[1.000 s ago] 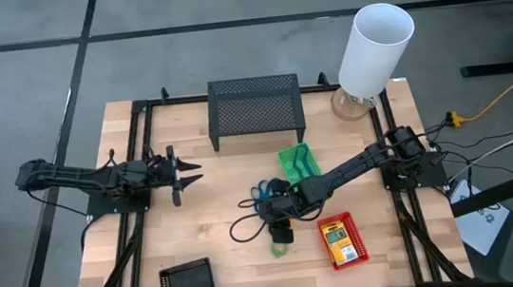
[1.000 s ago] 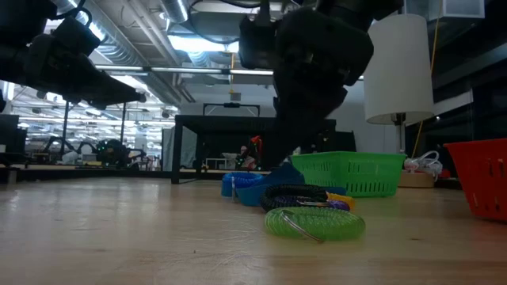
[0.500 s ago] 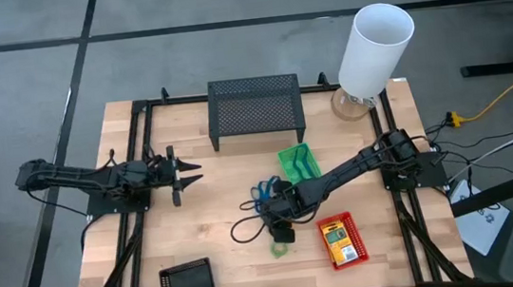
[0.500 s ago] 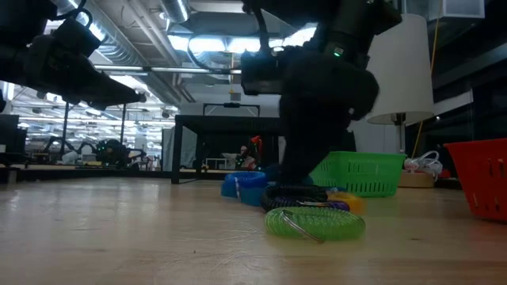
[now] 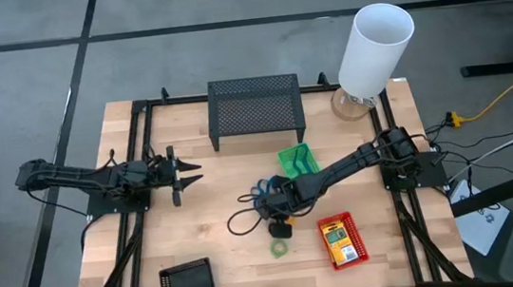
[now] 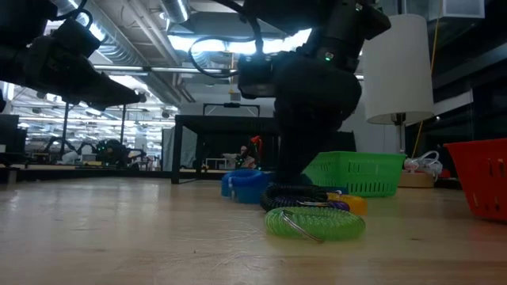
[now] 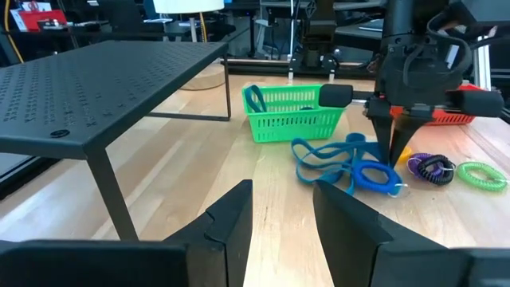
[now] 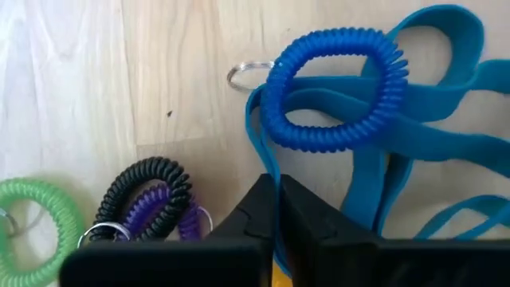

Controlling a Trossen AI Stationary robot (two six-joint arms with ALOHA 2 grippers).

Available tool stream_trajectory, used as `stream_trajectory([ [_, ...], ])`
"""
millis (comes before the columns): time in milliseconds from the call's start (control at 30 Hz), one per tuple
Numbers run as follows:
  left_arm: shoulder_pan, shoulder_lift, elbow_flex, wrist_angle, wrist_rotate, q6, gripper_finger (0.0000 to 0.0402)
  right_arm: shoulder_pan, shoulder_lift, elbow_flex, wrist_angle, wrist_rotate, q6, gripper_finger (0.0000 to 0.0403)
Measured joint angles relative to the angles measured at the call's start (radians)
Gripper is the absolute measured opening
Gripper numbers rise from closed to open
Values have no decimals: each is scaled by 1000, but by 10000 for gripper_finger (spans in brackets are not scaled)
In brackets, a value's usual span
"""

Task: Pick & Place Office Desk Supplies
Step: Put the blue rubber band into the green basket

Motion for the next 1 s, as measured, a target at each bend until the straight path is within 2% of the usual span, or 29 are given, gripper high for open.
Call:
stream_trajectory([
  [200, 0, 0, 0, 0, 0, 0, 129, 1, 0, 49, 0, 0, -19, 10],
  [300, 0, 0, 0, 0, 0, 1, 129, 3, 0, 89, 27, 45, -24, 27],
  [400, 0, 0, 0, 0, 0, 0, 129, 9, 0, 117, 197, 78, -104, 61],
  [500, 0, 0, 0, 0, 0, 0, 129, 18, -1, 118, 428, 17, -206, 89],
  [600, 0, 0, 0, 0, 0, 0, 129, 28, -2, 119, 514, 3, -232, 98],
  [733, 0, 0, 0, 0, 0, 0, 129, 24, -2, 119, 478, 13, -205, 100],
  [1000, 0, 0, 0, 0, 0, -1, 129, 6, 3, 118, 267, 135, -120, 126],
])
